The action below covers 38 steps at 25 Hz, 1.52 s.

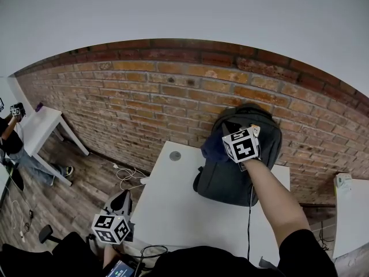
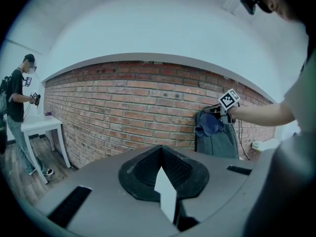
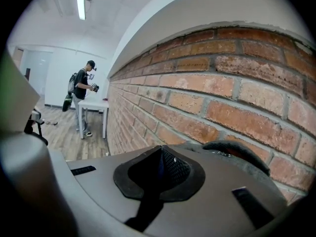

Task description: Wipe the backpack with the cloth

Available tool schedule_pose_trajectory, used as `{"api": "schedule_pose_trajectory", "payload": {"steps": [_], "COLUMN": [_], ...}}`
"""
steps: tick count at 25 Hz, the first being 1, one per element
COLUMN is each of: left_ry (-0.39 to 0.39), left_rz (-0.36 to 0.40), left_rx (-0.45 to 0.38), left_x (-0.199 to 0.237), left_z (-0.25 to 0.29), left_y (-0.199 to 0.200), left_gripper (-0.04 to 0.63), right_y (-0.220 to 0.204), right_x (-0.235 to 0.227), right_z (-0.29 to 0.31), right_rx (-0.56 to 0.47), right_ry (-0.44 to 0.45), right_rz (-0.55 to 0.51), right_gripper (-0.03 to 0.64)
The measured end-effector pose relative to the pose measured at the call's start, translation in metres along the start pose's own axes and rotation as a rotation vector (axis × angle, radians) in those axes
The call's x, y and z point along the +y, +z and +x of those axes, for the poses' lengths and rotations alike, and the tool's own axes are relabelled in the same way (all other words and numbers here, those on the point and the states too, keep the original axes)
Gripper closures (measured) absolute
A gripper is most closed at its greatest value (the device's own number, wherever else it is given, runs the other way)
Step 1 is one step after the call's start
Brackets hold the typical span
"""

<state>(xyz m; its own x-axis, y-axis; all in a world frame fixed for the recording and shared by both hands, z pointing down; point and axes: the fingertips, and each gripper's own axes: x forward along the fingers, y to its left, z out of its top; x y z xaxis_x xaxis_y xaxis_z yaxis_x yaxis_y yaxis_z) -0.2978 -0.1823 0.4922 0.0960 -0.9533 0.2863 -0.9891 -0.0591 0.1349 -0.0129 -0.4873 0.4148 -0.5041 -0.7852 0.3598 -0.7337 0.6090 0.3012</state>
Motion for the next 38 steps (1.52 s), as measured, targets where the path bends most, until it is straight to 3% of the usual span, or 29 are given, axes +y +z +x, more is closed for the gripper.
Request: {"api": "schedule_pose_trajectory", "payload": {"steps": [24,38], "left_ry": [-0.038,-0.048], "left_rz": [0.021,0.028], "left_rx": [-0.007,0.006], "left_x": [-0.006,0.001], "left_z": [0.009,0.014], "left_y": [0.007,0.007], "left_gripper": [0.598,0.598], "right_y": [-0.133,-0.209], "right_x": [0.149,0.223], "right_z": [-0.031,-0.039], "right_rx": [0.138,0.299], "right_ry": [0.212,0.318], "right_rz": [0.105,0.046], "right_gripper": [0.607,0.607]}}
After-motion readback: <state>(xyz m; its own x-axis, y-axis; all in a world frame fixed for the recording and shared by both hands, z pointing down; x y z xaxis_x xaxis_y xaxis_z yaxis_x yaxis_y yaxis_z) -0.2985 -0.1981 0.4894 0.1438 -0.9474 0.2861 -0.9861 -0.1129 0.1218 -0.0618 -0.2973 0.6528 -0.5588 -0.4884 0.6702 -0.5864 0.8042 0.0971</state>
